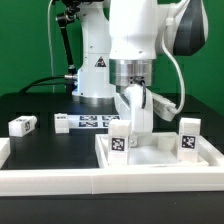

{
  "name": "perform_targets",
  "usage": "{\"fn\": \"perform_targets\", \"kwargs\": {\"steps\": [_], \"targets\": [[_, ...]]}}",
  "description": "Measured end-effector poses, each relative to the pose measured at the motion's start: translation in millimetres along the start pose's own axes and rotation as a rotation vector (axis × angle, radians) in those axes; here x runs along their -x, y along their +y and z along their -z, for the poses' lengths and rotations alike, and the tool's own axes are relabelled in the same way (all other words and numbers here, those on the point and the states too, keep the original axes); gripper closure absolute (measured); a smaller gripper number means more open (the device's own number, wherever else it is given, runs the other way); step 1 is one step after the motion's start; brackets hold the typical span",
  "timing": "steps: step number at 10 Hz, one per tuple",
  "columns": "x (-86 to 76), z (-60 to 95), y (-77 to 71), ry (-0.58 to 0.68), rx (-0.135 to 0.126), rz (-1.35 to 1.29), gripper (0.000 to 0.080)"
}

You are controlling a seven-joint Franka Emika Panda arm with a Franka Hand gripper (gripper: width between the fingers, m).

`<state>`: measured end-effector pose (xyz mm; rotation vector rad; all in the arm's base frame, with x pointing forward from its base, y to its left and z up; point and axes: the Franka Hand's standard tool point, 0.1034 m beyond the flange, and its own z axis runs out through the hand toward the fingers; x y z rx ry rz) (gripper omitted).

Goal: Assemble square table

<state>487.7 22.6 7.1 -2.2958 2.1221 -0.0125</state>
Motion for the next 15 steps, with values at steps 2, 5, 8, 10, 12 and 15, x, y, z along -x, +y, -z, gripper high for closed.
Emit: {"fn": "perform_targets", "kwargs": {"steps": [2,5,8,10,12,15], "targets": [[-5.4,-0.1,2.5,-0.008,0.022,0.063,0.0740],[-11.1,-0.1,6.3,-0.012,0.030,0.119,0.0738],[-13.1,-0.2,8.8,-0.012,0.033,0.195,0.0738],[-19.3,0.2,11.7,-0.010,0.036,0.325,0.0738],[-44.1,2.1,9.2,0.001,0.054,0.567,0.0737],[-56.9,5.4,2.1,0.021,0.039,0.826,0.0738]]}}
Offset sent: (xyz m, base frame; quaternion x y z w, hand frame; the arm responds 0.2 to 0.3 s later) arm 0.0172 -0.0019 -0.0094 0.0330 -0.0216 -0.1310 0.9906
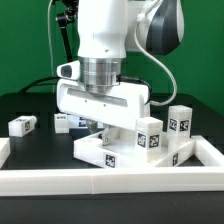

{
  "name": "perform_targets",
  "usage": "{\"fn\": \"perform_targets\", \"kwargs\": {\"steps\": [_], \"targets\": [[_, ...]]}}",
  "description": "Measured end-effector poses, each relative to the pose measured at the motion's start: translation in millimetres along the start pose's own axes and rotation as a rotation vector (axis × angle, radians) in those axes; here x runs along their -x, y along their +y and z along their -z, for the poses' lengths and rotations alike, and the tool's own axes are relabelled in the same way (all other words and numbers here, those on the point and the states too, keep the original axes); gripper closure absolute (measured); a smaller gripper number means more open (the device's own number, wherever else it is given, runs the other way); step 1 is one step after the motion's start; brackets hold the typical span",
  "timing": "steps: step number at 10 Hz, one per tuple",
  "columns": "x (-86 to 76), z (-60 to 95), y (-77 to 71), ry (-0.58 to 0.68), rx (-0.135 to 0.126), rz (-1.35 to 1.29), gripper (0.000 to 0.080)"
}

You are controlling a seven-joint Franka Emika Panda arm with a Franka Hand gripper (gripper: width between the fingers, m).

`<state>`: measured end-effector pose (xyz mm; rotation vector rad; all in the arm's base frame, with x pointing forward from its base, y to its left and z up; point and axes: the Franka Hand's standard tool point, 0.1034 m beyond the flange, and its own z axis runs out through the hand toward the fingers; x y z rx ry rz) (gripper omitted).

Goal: Assemble square table

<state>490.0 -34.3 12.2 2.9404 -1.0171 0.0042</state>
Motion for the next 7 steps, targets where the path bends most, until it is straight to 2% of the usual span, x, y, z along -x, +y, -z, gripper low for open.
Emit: {"fn": "perform_targets", "kwargs": {"steps": [5,7], "targets": [[-3.3,0.2,3.4,0.004,0.008,0.286,0.0738],[-5.0,0.5,4.3,0.005,0.018,0.434,0.0738]]}}
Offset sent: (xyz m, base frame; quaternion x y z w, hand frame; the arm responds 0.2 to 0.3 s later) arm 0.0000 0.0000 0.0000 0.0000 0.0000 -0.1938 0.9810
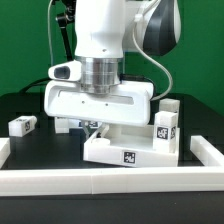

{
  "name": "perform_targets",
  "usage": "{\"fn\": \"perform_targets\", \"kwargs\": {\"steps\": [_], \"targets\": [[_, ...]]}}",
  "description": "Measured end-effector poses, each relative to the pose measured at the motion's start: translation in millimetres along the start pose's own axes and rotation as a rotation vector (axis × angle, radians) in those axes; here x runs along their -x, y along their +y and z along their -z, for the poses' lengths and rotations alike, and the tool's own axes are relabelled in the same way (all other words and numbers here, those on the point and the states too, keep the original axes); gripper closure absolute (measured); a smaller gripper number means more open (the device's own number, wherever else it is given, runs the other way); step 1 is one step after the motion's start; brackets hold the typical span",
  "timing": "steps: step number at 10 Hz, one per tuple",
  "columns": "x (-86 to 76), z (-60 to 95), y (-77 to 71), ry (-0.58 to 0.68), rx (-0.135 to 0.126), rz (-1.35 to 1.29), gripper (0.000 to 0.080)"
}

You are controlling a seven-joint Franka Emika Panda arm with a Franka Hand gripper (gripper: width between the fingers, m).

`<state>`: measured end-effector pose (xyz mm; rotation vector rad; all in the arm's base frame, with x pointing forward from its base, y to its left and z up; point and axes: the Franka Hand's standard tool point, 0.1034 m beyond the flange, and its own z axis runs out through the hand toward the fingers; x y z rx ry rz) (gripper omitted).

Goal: Assemble square table

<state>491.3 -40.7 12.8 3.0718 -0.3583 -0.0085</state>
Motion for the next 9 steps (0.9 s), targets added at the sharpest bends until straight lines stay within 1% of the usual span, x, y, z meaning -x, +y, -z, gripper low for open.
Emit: {"fn": "perform_targets", "kwargs": {"steps": [1,2,3,6,9], "targets": [[-3.5,1.8,-4.9,0.002,0.010,0.078,0.0738],[-8.7,4.3,-11.8,0.008,0.021,0.213,0.0738],[-10.6,4.3,-13.9,0.010,0.021,0.233,0.0738],[-13.4,4.3,-9.4,0.006,0.039,0.509,0.0738],[-14.1,4.1,-6.0,-0.001,0.050,0.660,0.0738]]}}
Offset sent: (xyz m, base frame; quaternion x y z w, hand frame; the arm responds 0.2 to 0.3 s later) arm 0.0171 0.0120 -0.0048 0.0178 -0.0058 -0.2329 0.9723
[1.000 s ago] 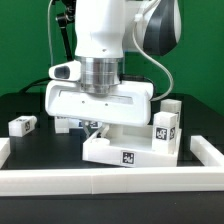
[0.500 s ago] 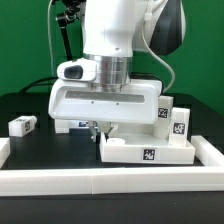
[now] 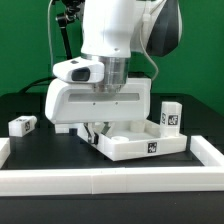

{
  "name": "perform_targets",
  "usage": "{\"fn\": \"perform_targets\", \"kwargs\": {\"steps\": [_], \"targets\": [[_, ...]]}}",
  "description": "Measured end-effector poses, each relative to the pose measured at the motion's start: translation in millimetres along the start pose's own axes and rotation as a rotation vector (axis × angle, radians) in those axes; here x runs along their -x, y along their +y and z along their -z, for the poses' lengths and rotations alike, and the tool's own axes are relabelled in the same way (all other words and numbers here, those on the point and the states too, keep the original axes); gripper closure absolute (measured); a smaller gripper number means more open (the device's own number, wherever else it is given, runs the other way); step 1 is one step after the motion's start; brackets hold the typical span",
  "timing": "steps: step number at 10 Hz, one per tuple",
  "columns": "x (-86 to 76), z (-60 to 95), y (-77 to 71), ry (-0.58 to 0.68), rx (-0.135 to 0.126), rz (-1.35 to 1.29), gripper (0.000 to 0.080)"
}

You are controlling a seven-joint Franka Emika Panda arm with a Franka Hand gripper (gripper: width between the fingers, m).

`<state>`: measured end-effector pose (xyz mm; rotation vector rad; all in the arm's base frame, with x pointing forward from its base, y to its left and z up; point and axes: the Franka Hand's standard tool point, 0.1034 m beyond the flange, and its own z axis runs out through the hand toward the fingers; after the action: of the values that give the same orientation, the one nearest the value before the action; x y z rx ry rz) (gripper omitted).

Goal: Assemble square table

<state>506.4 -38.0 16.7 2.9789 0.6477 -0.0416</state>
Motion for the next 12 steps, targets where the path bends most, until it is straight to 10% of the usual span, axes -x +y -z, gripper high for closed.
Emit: {"fn": "perform_targets", "kwargs": {"steps": [7,12], "targets": [[-35.0,6.0,-11.3,0.015,0.016,0.192,0.0738],[-30.6,4.5,-5.3,-0.002,0.031,0.369,0.0738]]}}
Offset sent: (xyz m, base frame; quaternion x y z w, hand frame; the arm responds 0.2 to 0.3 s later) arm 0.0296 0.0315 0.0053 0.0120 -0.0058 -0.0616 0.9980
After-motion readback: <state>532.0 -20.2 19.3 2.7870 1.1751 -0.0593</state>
